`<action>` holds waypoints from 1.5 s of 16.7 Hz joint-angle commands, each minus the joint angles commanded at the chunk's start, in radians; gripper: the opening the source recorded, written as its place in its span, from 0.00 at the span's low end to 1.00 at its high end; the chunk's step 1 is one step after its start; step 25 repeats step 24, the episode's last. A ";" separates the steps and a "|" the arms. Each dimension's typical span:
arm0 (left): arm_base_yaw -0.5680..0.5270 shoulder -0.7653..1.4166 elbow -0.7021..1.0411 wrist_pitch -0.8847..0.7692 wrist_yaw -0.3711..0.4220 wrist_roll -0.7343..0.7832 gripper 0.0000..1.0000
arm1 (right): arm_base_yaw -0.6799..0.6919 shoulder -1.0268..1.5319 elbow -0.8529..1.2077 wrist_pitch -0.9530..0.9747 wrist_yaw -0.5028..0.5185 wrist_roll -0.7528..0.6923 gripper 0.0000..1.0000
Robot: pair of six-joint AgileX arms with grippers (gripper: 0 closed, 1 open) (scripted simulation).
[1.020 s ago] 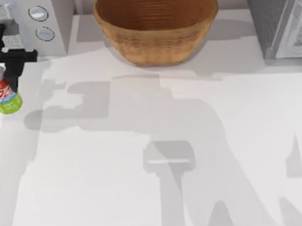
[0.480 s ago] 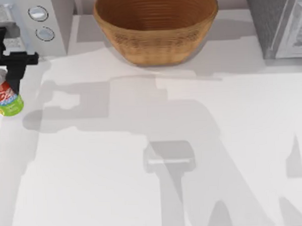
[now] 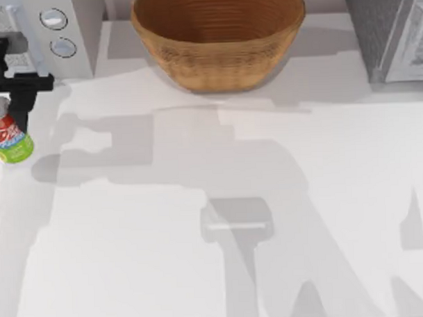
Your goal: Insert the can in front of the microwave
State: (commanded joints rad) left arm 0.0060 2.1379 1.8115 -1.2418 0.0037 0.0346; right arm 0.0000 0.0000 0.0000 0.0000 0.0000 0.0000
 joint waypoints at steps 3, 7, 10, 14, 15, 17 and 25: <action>0.000 0.000 0.000 0.000 0.000 0.000 0.68 | 0.000 0.000 0.000 0.000 0.000 0.000 1.00; 0.000 0.000 0.000 0.000 0.000 0.000 0.98 | 0.000 0.000 0.000 0.000 0.000 0.000 1.00; 0.000 0.000 0.000 0.000 0.000 0.000 1.00 | 0.000 0.000 0.000 0.000 0.000 0.000 1.00; 0.000 0.000 0.000 0.000 0.000 0.000 1.00 | 0.000 0.000 0.000 0.000 0.000 0.000 1.00; 0.000 0.000 0.000 0.000 0.000 0.000 1.00 | 0.000 0.000 0.000 0.000 0.000 0.000 1.00; -0.002 0.000 0.004 -0.004 -0.001 0.000 1.00 | 0.000 0.000 0.000 0.000 0.000 0.000 1.00; -0.002 -0.001 0.156 -0.157 0.000 -0.001 1.00 | 0.000 0.000 0.000 0.000 0.000 0.000 1.00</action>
